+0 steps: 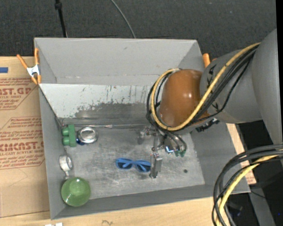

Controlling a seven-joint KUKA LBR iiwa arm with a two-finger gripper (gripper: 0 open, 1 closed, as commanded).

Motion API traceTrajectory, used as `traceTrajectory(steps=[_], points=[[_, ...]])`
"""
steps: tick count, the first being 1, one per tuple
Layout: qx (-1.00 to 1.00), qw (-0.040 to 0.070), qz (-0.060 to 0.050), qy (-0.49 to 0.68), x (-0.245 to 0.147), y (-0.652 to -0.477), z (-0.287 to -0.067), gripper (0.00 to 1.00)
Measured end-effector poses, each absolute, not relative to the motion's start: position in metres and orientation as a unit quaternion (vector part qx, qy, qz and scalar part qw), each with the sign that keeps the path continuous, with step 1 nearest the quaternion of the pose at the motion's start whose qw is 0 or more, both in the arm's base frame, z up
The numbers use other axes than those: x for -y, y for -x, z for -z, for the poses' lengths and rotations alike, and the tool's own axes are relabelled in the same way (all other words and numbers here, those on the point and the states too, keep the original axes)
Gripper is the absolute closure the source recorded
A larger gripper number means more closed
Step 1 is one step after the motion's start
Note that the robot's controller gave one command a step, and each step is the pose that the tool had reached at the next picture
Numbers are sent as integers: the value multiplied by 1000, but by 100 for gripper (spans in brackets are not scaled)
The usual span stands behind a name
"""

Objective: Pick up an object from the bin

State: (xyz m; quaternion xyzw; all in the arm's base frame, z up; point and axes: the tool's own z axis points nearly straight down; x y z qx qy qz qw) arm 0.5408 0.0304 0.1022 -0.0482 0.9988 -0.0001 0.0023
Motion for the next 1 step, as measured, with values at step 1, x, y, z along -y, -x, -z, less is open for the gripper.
traceTrajectory(steps=[1], points=[[-1000,5,-1,-13,-54,-522,-72,0]])
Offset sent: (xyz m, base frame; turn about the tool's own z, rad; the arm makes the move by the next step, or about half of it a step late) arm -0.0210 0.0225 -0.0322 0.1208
